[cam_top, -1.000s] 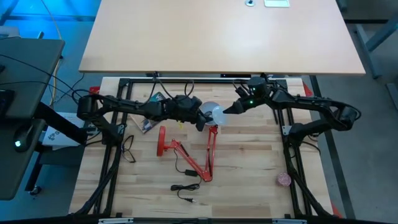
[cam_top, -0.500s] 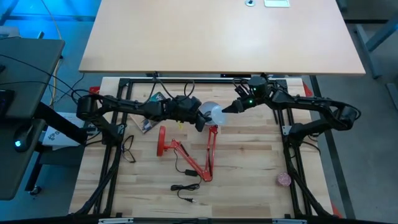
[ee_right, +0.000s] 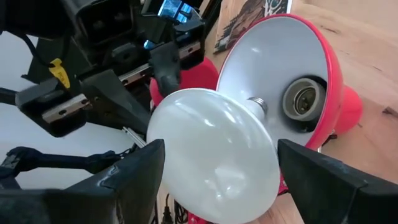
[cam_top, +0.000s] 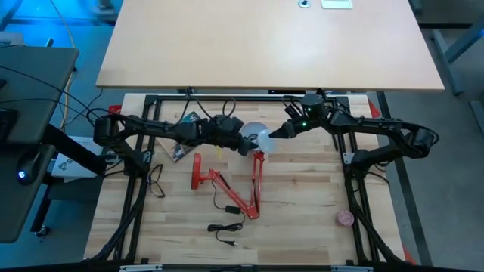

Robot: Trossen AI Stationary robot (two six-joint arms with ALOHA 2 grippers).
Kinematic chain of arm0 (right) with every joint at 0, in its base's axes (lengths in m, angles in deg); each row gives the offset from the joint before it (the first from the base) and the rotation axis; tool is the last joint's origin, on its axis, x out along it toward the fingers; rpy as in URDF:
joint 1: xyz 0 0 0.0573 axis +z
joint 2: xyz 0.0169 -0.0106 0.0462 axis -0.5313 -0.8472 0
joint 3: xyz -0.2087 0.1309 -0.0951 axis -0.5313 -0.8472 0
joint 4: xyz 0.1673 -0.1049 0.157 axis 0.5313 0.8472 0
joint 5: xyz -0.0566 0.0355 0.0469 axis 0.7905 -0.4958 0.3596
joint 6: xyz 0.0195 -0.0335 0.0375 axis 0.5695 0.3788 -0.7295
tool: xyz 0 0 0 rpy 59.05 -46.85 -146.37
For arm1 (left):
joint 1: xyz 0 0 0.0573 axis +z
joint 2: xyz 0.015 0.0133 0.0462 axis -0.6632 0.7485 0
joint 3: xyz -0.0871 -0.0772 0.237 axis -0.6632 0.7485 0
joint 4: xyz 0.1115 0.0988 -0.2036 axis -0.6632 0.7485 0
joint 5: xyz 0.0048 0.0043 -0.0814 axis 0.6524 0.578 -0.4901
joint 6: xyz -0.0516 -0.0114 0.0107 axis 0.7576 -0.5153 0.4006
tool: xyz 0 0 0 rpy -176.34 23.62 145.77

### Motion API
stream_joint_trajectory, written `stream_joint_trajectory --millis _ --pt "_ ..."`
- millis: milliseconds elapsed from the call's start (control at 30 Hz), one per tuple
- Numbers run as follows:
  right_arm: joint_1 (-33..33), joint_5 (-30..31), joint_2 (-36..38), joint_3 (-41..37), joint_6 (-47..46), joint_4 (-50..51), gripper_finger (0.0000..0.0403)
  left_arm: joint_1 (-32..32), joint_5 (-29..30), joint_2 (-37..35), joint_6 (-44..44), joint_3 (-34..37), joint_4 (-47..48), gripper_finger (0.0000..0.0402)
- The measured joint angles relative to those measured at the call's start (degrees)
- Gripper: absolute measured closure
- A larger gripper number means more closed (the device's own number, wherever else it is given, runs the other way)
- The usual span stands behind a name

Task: Screw lightbulb
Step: Insert the lightbulb into the red lamp

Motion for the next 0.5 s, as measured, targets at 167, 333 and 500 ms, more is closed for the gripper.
stream_joint_trajectory --millis 167,333,500 --pt "0.0 0.07 0.0 0.02 0.29 0.07 0.01 0.77 -0.78 0.01 6.05 0.0 -0.2 0.0211" --pt "0.0 0.11 0.02 0.07 1.1 0.07 0.01 1.49 -2.25 0.01 6.57 0.0 -0.29 0.017" --pt "-0.04 0.49 0.02 0.07 2.09 0.2 0.01 2.53 -2.58 0.01 6.01 0.0 -0.02 0.0163"
